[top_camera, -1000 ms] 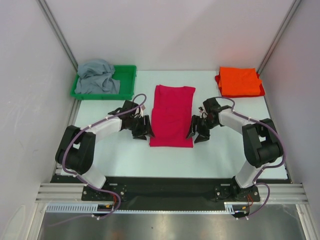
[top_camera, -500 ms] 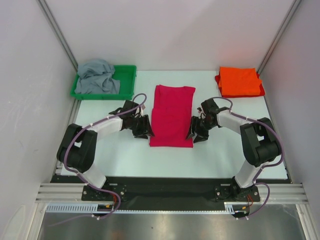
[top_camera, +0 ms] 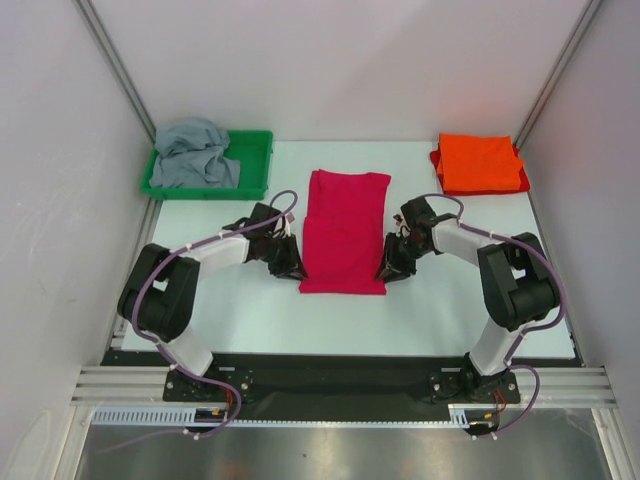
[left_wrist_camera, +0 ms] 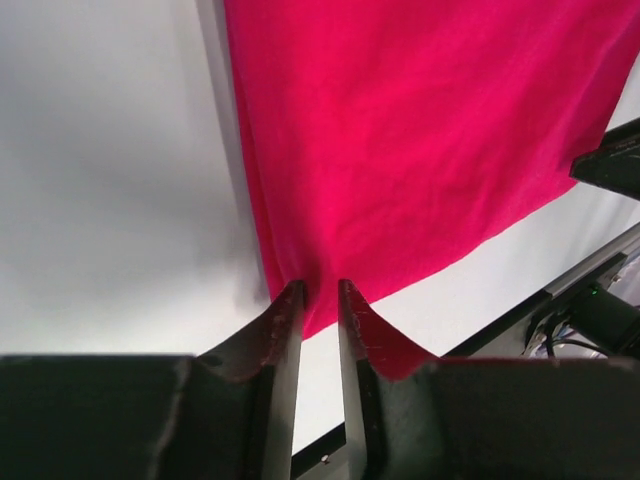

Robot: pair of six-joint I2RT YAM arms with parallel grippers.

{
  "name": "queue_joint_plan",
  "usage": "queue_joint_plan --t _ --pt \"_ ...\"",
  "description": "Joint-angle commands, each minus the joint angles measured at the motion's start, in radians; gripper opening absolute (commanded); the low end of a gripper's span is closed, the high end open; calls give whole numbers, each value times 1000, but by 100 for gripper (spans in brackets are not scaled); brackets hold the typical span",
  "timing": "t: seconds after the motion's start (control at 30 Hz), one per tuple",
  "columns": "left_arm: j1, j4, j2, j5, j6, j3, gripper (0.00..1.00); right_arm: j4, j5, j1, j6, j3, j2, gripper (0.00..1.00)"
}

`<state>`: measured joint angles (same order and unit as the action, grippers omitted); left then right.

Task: Fold and stack the t-shirts
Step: Fold the tshirt

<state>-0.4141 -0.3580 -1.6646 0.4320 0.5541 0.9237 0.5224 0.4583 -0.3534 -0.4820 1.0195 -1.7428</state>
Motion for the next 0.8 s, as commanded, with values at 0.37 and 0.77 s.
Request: queue_joint_plan --t 0.37,0.77 --pt "-9 -9 46 -4 -6 -43 0 -9 -7 -33 -29 -25 61 0" --pt "-46 -32 129 -38 -10 -97 0 -45 -21 -39 -70 -156 158 0"
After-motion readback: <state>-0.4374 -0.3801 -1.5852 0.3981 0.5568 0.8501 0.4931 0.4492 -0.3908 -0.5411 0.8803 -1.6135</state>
